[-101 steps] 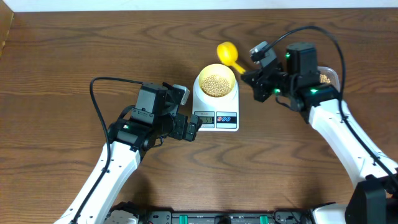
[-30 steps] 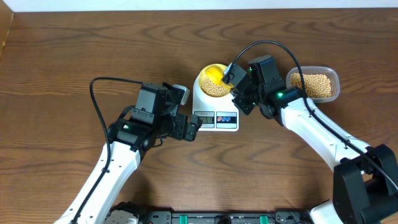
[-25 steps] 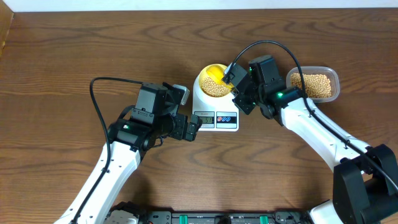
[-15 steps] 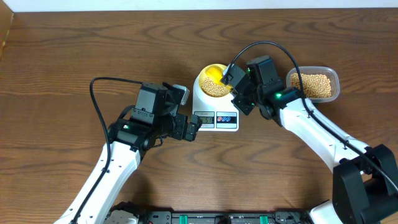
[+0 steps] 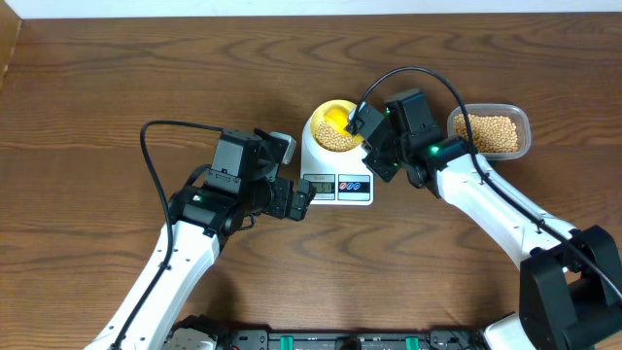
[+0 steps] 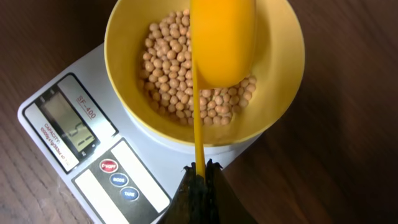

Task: Scoop item into bowl and weigh 50g on scale
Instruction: 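Tip the scoop slightly to trickle soybeans into the bowl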

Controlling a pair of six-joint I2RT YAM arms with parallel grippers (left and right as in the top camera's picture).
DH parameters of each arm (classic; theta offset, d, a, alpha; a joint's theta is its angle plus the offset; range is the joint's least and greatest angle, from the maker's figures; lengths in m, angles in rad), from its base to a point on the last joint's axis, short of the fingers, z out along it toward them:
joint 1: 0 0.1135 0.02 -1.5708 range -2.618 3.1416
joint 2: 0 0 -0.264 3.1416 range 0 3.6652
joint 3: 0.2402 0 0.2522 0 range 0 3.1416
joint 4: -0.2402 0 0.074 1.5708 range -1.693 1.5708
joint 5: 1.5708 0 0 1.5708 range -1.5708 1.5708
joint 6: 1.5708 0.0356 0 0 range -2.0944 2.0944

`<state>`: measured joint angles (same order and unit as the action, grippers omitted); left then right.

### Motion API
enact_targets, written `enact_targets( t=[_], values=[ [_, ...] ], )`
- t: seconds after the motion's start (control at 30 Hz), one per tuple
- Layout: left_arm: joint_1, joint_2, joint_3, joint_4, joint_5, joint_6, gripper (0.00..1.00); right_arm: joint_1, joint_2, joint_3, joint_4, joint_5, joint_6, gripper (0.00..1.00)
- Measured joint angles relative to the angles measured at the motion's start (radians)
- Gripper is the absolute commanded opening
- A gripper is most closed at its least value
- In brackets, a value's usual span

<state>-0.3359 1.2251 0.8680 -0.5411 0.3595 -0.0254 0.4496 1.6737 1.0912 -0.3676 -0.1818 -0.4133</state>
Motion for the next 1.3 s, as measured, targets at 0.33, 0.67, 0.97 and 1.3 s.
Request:
enact_targets(
  t=[0.33,0.67,0.97,1.3],
  values=[
    [0.0,0.0,0.0,0.0,0.0,0.0,1.0,0.0,0.003,0.0,-0.012,0.0,0.0,0.01],
    [0.0,0.0,0.0,0.0,0.0,0.0,1.0,0.0,0.005,0.0,-0.019,0.0,0.0,0.01],
    [0.0,0.0,0.0,0.0,0.0,0.0,1.0,0.0,0.005,0.0,-0.018,-0.032,0.0,0.01],
    [0.0,0.0,0.0,0.0,0.0,0.0,1.0,0.004,0.005,0.0,-0.028,-0.093,0.005,0.01]
  ],
)
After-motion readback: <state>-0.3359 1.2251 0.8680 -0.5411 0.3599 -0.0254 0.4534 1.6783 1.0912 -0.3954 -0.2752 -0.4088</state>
